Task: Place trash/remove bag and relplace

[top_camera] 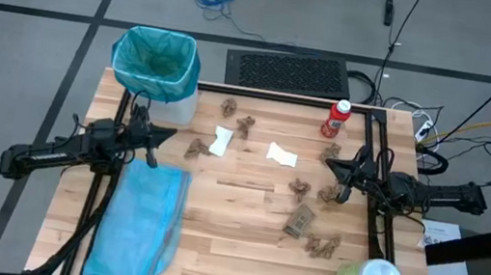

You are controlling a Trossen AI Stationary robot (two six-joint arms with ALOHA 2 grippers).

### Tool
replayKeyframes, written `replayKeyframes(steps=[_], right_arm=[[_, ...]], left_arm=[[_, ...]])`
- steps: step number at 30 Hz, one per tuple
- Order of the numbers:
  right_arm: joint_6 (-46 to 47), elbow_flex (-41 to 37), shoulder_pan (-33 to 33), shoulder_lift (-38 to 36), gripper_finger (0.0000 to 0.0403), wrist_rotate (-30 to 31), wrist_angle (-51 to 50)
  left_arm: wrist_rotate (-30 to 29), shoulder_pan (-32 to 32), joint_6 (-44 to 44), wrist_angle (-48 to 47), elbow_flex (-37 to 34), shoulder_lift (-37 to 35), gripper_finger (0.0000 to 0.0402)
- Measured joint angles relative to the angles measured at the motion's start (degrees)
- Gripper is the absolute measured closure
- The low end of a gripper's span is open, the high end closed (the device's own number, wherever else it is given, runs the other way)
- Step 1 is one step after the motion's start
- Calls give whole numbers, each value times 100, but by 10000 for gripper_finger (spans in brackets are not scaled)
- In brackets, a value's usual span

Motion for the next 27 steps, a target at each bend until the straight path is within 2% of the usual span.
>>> replayKeyframes(steps=[12,16,19,27], right_arm=[[0,1,1,1,403,1,0],[-1,0,0,0,403,0,0],[-2,0,0,0,403,2,0],[0,2,1,0,403,0,0]], left_arm=[[31,0,-33,331,-1,0,401],[617,-2,-225,391,51,1,401],[826,0,-623,303,182,124,397],[809,0,-1240,-539,227,848,343]])
